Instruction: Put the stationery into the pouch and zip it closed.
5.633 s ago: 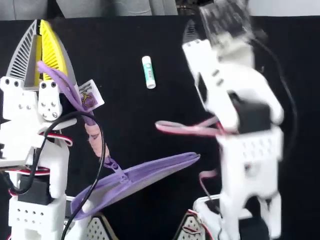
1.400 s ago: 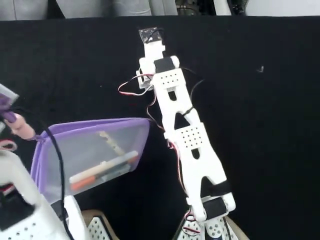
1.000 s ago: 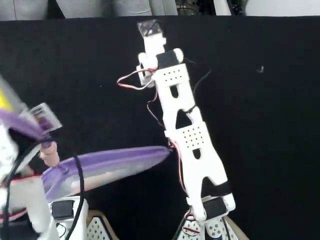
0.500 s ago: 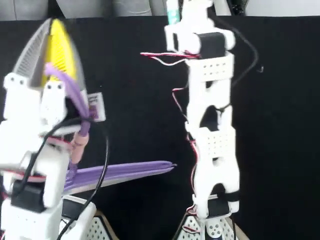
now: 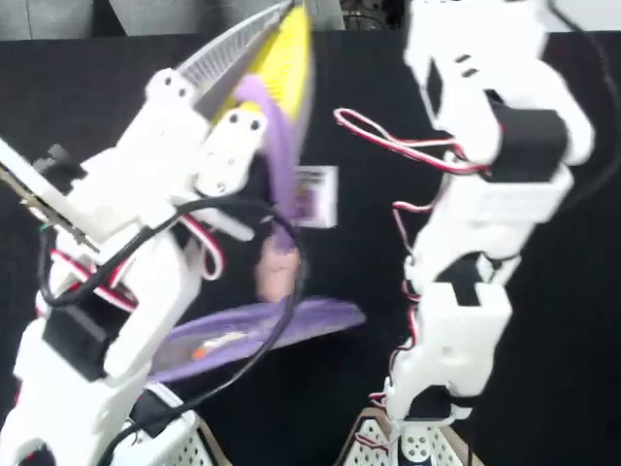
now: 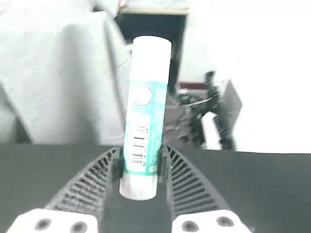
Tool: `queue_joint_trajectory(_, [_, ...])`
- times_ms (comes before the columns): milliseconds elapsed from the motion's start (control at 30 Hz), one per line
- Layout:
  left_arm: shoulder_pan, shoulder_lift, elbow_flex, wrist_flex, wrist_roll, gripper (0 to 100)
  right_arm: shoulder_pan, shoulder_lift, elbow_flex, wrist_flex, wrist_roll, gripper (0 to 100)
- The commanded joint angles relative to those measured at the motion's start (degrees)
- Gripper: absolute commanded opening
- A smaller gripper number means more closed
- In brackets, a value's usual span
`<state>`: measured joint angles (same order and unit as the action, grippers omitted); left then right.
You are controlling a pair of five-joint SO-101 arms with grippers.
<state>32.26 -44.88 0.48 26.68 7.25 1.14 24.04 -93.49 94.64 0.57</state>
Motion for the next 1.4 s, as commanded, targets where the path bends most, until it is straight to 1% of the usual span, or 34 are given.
queue_joint_trajectory(0, [2.2, 11.0, -17.6, 3.3, 0.8, 3, 5.8, -4.6, -2.2, -1.5, 0.5, 1.1])
queue_joint_trajectory(133, [2.4, 21.9, -29.6, 11.8, 0.8, 3, 9.3, -5.2, -2.2, -2.4, 0.5, 1.1])
queue_joint_trajectory(267, [2.5, 30.0, -41.6, 14.9, 0.8, 3, 10.3, -5.0, -2.2, -2.8, 0.5, 1.1])
queue_joint_trajectory(367, [2.0, 33.2, -50.1, 16.3, 0.8, 3, 10.3, -4.8, -2.1, -2.8, 0.5, 1.1])
queue_joint_trajectory(467, [1.5, 33.8, -54.8, 21.6, 0.7, 3, 10.2, -4.8, -2.1, -2.8, 0.5, 1.1])
queue_joint_trajectory(533, [-2.0, 33.8, -57.3, 26.9, 0.7, 3, 10.4, -4.8, -2.2, -2.8, 0.5, 1.1])
queue_joint_trajectory(600, [-7.4, 33.8, -60.2, 31.5, 0.7, 3, 10.5, -4.9, -2.2, -2.8, 0.5, 1.1])
queue_joint_trajectory(700, [-16.8, 33.8, -62.5, 36.0, 1.2, 3, 10.3, -5.2, -2.2, -2.5, 0.5, 1.1])
queue_joint_trajectory(767, [-21.1, 33.8, -62.9, 37.9, 1.3, 3, 10.1, -5.2, -2.2, -2.4, 0.5, 1.1])
queue_joint_trajectory(933, [-25.0, 33.8, -63.3, 45.8, 1.3, 3, 8.9, -5.3, -2.2, -1.6, 0.5, 1.1])
queue_joint_trajectory(1100, [-28.8, 33.8, -63.3, 51.9, 1.5, 3, 4.8, -7.7, -2.2, 0.9, 0.5, 1.1])
queue_joint_trajectory(1267, [-34.0, 31.5, -63.3, 55.4, 8.3, 3, -1.5, -11.5, -2.2, 4.2, 0.4, 1.1])
queue_joint_trajectory(1367, [-35.6, 27.3, -62.9, 57.3, 9.8, 3, -5.2, -13.9, -2.2, 6.0, 0.2, 1.1])
